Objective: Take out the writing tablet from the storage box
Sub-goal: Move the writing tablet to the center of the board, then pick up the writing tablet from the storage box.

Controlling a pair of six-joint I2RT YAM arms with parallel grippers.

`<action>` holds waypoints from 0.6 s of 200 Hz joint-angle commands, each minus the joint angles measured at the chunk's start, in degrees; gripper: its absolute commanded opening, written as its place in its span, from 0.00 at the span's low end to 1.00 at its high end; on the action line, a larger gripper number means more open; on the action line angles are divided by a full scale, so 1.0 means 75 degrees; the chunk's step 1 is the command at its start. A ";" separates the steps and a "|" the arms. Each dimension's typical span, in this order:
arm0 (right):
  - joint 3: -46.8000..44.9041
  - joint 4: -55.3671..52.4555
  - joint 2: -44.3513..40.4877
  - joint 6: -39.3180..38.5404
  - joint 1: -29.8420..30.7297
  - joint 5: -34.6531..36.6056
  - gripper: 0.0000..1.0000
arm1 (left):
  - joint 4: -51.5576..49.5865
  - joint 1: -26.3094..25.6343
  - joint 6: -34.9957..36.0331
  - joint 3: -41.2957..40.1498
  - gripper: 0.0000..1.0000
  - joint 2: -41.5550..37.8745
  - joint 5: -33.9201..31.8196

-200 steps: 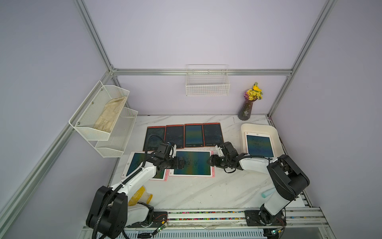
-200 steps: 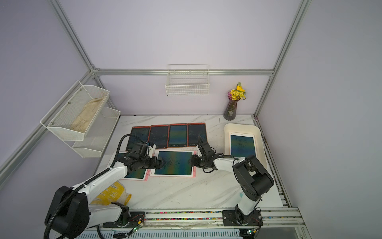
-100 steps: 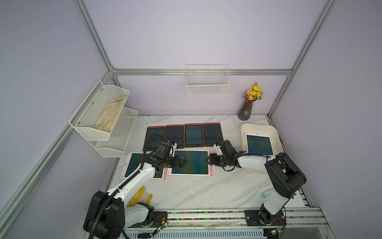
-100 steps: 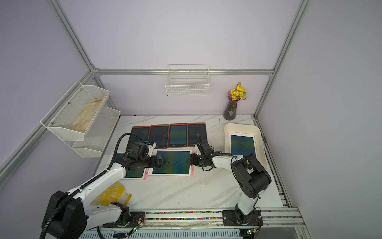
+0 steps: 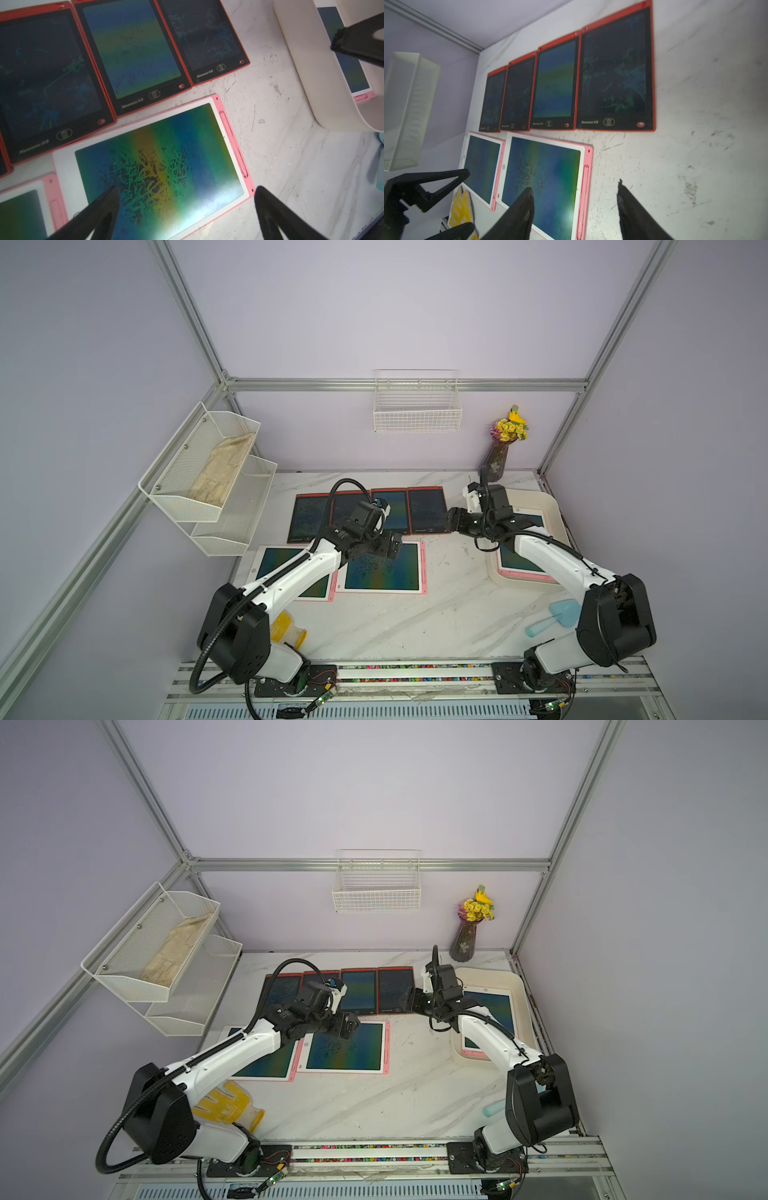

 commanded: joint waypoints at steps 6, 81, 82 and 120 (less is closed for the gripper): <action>0.0251 -0.0437 -0.0082 -0.0495 -0.1112 0.0279 0.64 | 0.0043 -0.0198 0.0397 0.1654 1.00 0.1022 0.0562; 0.0361 0.0478 0.1032 -0.0598 -0.3658 0.1254 0.68 | -0.0303 -0.1324 0.0506 0.5100 1.00 0.4359 0.1320; 0.0378 0.0476 0.1061 -0.0598 -0.3660 0.1292 0.68 | -0.0305 -0.1332 0.0491 0.5131 1.00 0.4398 0.1319; 0.0689 0.0337 0.2113 -0.0776 -0.3822 0.2056 0.72 | -0.0419 -0.1589 0.0169 0.6247 0.97 0.5537 0.1478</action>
